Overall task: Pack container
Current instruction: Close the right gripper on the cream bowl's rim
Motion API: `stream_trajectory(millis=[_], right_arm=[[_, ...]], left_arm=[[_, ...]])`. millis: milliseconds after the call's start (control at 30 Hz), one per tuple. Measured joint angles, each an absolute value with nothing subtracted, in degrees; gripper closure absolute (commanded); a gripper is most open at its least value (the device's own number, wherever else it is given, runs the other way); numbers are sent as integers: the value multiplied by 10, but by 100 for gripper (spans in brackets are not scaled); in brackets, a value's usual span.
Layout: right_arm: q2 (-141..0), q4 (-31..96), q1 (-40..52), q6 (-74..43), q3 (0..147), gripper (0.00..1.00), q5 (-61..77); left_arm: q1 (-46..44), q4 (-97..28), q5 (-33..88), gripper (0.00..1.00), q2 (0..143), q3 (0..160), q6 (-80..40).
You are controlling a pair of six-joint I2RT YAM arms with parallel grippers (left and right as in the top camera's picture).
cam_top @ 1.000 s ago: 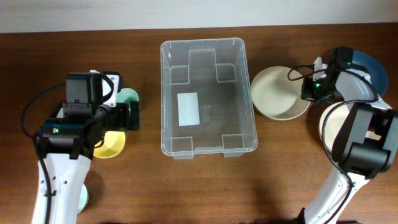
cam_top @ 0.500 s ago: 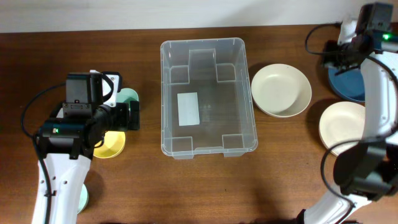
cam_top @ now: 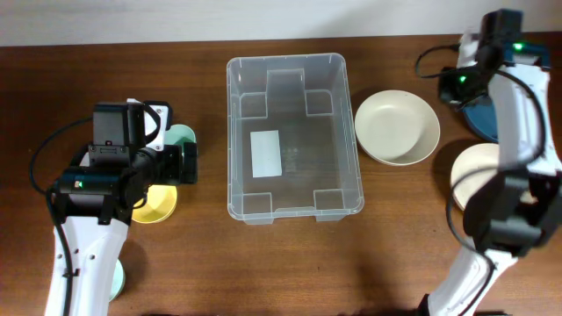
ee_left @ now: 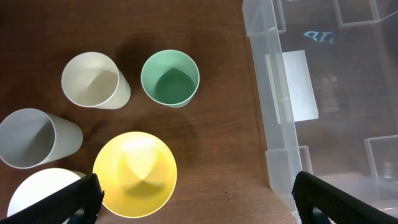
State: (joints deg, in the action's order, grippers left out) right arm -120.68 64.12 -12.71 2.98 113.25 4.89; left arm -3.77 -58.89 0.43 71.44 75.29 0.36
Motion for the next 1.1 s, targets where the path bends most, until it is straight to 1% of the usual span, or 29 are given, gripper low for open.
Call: stream_trajectory(millis=[67,133,467,533,633,667,733,800,833,867,900,933,1100], right_arm=[[-1246,640,-130,29,1132,74,47],[-1278,636,-132,26,1130,64,45],[-1323,628,-155,26,1128,63,43],[-1325,628,-157,26,1128,60,43],[-1328,626,-157,25,1127,59,44],[-1329,625,-157,25,1126,60,44],[-1334,621,-157,25,1118,66,49],[-1340,614,-157,25,1106,70,60],[-1341,611,-157,26,1101,73,67],[-1344,606,-157,28,1094,85,80],[-1346,605,-157,29,1092,91,86],[-1347,601,-157,26,1090,94,97],[-1347,592,-158,26,1089,96,149]], left_arm=[[-38,-589,4,0,714,753,4],[-38,-589,4,0,714,753,4],[-38,-589,4,0,714,753,4],[-38,-589,4,0,714,753,4],[-38,-589,4,0,714,753,4],[-38,-589,4,0,714,753,4],[-38,-589,4,0,714,753,4],[-38,-589,4,0,714,753,4],[-38,-589,4,0,714,753,4],[-38,-589,4,0,714,753,4],[-38,-589,4,0,714,753,4],[-38,-589,4,0,714,753,4],[-38,-589,4,0,714,753,4]])
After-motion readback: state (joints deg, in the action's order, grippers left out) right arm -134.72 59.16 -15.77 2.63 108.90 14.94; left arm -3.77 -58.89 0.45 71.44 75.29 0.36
